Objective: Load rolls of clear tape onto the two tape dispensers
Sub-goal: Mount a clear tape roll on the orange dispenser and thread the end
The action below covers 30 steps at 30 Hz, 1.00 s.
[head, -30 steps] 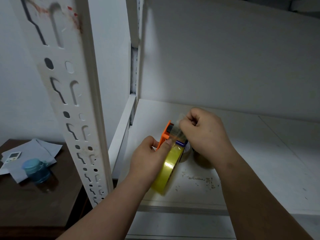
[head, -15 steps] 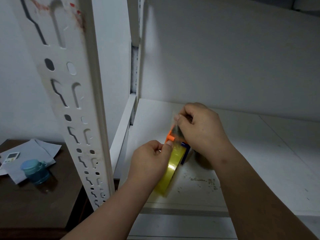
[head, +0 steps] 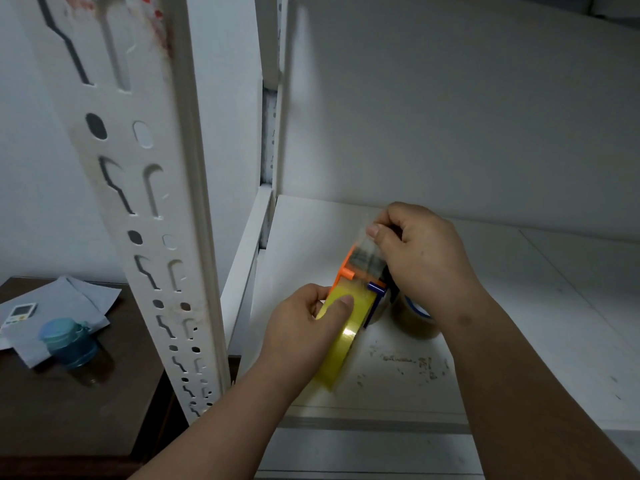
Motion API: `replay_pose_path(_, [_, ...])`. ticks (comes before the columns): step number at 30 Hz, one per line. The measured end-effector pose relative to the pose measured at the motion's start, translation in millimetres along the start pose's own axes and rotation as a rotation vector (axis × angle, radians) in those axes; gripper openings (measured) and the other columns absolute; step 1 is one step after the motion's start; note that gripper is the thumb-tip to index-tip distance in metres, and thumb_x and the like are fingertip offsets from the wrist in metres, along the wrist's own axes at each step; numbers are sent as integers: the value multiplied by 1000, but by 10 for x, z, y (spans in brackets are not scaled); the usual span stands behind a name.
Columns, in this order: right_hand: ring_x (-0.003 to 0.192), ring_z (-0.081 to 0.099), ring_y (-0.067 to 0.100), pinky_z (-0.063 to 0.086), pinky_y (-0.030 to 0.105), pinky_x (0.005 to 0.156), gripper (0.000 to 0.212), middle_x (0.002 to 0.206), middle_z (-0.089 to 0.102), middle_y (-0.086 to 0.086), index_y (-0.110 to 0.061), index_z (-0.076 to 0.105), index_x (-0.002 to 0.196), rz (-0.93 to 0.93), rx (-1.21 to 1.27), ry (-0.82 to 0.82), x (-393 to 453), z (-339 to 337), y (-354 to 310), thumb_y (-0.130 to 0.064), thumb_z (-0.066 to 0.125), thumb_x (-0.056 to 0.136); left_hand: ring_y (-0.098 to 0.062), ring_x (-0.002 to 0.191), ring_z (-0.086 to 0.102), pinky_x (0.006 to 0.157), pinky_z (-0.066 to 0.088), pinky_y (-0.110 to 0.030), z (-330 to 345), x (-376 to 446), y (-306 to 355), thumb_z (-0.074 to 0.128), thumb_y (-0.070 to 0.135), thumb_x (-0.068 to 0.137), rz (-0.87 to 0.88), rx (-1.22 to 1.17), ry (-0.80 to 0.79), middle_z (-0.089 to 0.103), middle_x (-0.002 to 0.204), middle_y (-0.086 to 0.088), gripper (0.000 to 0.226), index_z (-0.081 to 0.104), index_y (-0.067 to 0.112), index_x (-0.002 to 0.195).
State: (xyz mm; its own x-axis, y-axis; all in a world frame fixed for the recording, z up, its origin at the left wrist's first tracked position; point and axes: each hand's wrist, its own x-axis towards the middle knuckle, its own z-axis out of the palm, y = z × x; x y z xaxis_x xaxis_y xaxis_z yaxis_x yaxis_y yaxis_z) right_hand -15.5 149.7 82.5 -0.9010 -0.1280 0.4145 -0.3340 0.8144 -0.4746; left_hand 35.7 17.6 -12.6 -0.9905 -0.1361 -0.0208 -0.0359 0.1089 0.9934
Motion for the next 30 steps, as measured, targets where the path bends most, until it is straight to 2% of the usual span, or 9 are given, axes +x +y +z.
replay_pose_path(2, [75,50,15,37,25,63,17,81,53,0,-13,61,79,-14,9,13,16,3,19,-23,56,92,-20,75,71,74,59,-45,-4,-3,-11,63,49,72,-21,-27,-3,75,78,1,29,70,25,86])
replay_pose_path(5, [72,47,8,33,12,62,18,82,50,0,-11,61,79,-22,16,27,38,-22,25,-22,57,92,-20,75,72,74,59,-47,3,10,6,67,53,72,-28,-13,29,75,77,-1,29,70,25,82])
replay_pose_path(7, [74,51,13,39,17,64,18,83,53,1,-11,62,79,-27,23,33,55,-53,28,-23,57,92,-20,75,71,72,57,-44,17,25,24,71,51,78,-32,17,63,73,75,-1,27,68,24,78])
replay_pose_path(10, [75,59,21,50,35,68,18,80,60,4,-12,62,80,-14,71,44,75,-96,17,-24,57,92,-23,76,68,69,56,-42,37,49,56,71,52,78,-49,74,84,71,76,-5,30,65,24,73])
replay_pose_path(13, [73,62,24,54,44,71,18,76,63,5,-12,63,80,-14,102,43,88,-116,-10,-24,57,92,-26,75,68,67,55,-43,44,65,76,71,55,76,-56,104,97,71,79,-11,33,64,23,70])
replay_pose_path(18, [76,61,24,53,45,73,18,80,62,7,-10,64,84,-41,82,21,119,-111,-10,-23,56,92,-12,64,66,57,52,-28,-1,71,40,70,47,80,-57,37,77,70,69,0,27,66,22,72])
replay_pose_path(22, [75,61,23,52,42,72,18,81,61,7,-8,64,83,-69,92,24,118,-96,-21,-22,57,92,-14,76,69,66,57,-33,-49,40,-7,68,36,86,-47,-5,-12,72,82,2,10,67,26,88])
replay_pose_path(26, [76,61,21,51,35,70,19,79,61,4,-8,64,82,-85,91,56,124,-135,-52,-22,57,93,-15,73,71,68,60,-40,-32,31,-12,68,51,67,-39,-28,8,74,80,1,31,68,26,85])
replay_pose_path(30, [76,61,19,51,33,70,18,76,62,0,-10,65,82,-53,106,59,131,-177,-70,-22,57,92,-18,75,72,71,61,-46,-14,51,-25,72,53,69,-48,-5,46,74,79,0,32,67,25,83])
